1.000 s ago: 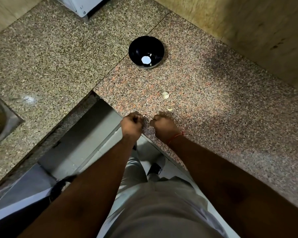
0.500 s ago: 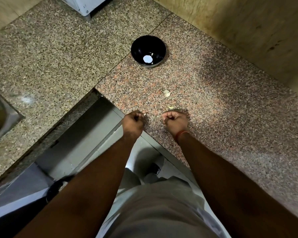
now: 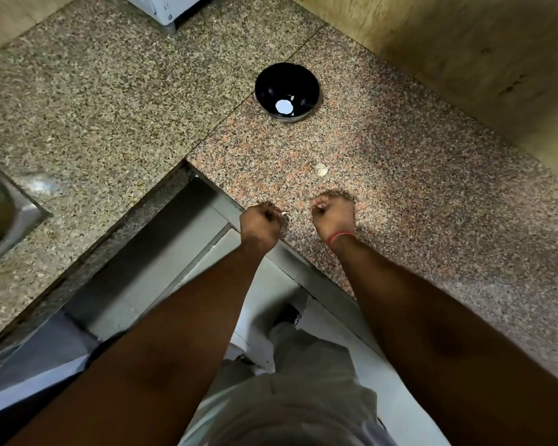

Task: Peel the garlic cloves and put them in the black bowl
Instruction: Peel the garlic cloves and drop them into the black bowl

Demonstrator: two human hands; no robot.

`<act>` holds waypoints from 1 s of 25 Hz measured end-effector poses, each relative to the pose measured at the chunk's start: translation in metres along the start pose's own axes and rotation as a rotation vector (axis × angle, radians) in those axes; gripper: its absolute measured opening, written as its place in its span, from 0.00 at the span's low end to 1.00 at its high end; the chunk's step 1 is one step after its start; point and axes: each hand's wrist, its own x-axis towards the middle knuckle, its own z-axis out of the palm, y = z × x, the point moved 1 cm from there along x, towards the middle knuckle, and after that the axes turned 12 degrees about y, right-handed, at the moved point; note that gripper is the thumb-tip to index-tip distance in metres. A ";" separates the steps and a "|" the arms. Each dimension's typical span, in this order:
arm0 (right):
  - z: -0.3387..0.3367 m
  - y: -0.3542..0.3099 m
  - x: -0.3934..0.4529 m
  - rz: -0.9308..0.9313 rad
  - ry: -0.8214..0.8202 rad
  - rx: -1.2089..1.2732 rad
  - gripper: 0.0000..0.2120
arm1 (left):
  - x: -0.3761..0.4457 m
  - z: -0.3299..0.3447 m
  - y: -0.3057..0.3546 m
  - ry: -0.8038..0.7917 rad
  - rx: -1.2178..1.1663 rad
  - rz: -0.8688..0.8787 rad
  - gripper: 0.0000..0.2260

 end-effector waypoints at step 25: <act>-0.009 0.023 -0.054 0.187 -0.011 0.136 0.14 | -0.021 0.005 -0.016 0.108 -0.163 -0.040 0.07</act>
